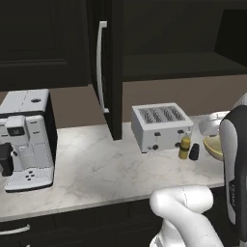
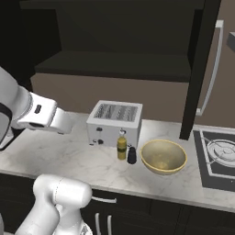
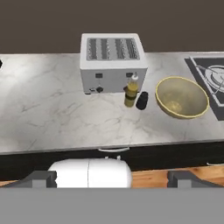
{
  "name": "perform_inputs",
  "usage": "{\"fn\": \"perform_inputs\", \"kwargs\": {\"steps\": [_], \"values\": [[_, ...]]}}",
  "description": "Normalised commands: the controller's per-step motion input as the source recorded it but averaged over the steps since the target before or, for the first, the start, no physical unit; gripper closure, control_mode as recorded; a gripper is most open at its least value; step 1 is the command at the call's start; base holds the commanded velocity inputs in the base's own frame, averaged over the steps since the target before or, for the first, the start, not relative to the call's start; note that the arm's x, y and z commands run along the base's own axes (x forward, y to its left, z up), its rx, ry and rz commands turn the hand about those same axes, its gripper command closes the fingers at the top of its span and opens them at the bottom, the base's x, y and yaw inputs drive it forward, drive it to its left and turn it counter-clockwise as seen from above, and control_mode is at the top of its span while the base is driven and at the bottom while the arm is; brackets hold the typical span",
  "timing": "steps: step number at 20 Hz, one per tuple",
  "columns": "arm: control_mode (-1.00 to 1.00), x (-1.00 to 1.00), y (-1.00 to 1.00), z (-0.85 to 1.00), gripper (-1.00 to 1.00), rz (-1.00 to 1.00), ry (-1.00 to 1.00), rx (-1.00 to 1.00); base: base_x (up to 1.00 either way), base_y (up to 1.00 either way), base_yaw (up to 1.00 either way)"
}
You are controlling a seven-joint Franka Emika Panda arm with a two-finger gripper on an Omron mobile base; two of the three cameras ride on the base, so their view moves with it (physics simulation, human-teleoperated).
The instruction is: Retrieve the bottle and the shaker from the cabinet and place them next to the mixing bowl on the counter. Then add garlic from the fridge to the mixing bowl.
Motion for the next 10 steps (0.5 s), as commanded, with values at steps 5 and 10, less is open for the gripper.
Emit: {"fn": "perform_inputs", "kwargs": {"steps": [5,10], "values": [[1.0,0.0,0.0,0.0,-1.0,0.0,0.0,0.0,-0.9,0.0,0.1],[1.0,0.0,0.0,0.0,-1.0,0.0,0.0,0.0,-0.52,0.0,0.62]]}}
